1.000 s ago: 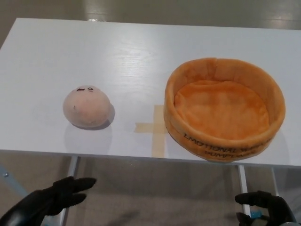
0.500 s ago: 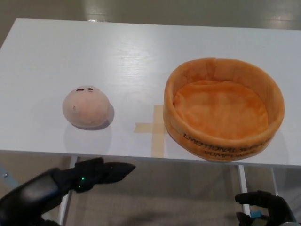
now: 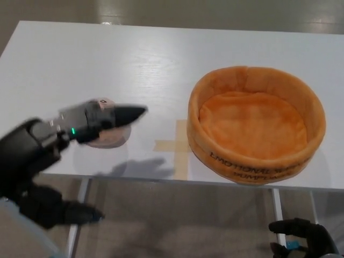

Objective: Use the left hand to pick up the pink round toy on the left and place it inside the orange plate on the desk.

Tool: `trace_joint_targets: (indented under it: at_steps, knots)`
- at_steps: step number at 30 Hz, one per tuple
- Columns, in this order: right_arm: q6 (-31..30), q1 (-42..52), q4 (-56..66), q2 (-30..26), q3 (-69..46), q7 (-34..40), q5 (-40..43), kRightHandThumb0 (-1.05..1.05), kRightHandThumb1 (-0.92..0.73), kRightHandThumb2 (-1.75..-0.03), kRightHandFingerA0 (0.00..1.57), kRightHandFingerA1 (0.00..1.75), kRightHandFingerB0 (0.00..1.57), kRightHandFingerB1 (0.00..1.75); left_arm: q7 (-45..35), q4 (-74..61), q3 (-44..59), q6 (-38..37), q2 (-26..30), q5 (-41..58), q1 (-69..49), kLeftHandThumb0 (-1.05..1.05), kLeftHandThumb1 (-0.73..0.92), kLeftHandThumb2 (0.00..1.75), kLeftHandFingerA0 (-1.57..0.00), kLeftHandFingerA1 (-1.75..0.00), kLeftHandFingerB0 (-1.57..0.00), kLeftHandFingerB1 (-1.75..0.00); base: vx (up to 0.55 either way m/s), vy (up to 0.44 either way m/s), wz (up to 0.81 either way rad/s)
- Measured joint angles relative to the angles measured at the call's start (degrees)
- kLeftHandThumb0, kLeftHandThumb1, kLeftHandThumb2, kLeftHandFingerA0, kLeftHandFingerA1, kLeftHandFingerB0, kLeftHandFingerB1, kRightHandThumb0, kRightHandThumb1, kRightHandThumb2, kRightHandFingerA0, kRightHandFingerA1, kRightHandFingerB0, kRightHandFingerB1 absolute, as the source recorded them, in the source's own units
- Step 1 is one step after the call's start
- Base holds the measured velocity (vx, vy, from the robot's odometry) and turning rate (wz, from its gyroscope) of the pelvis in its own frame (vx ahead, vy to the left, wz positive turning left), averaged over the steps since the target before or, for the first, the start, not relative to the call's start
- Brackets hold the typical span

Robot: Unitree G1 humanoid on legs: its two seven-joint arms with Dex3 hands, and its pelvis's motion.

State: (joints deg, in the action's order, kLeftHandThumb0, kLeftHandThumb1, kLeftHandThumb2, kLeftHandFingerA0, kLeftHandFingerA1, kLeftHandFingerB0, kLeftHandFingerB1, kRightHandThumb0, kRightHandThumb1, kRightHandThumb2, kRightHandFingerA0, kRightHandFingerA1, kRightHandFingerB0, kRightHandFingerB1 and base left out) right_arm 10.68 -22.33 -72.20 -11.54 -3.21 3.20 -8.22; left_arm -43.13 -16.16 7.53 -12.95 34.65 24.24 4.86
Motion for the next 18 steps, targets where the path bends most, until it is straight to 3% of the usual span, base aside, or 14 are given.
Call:
trace_joint_targets:
  at_steps: [12,13,16,17,18]
  knots:
    - [0.03,0.00,0.04,-0.04,0.10,0.01,-0.06,-0.15,-0.60,-0.57,0.69,0.94,0.56,0.75,4.43,14.06,-4.55,-1.46,0.34,-11.49,11.87,-0.21,0.37,0.65,0.00,0.00,-0.04,-0.29,0.00,0.000,0.00]
    - [0.03,-0.01,0.05,-0.03,0.10,0.01,-0.06,-0.14,-0.60,-0.57,0.69,0.93,0.55,0.74,4.92,15.19,-5.11,-1.48,0.40,-12.55,12.82,-0.19,0.41,0.54,0.00,0.00,-0.05,-0.26,0.00,0.000,0.00]
    - [0.02,-0.02,0.05,-0.04,0.11,0.01,-0.08,-0.14,-0.61,-0.57,0.66,0.90,0.55,0.72,6.37,18.37,-6.94,-1.52,0.57,-15.32,15.53,-0.27,0.42,0.53,0.00,0.00,-0.03,-0.26,0.00,0.000,0.00]
    - [0.02,-0.03,0.06,-0.04,0.12,0.01,-0.08,-0.14,-0.61,-0.58,0.66,0.89,0.55,0.72,6.94,19.54,-7.60,-1.53,0.62,-16.44,16.52,-0.35,0.22,0.58,0.00,-0.03,-0.01,-0.21,0.00,0.000,0.00]
    - [0.02,-0.04,0.06,-0.04,0.12,0.01,-0.09,-0.14,-0.61,-0.58,0.66,0.89,0.55,0.72,7.59,20.84,-8.43,-1.53,0.66,-17.56,17.69,-0.35,0.22,0.58,0.00,-0.03,-0.01,-0.21,0.00,0.000,0.00]
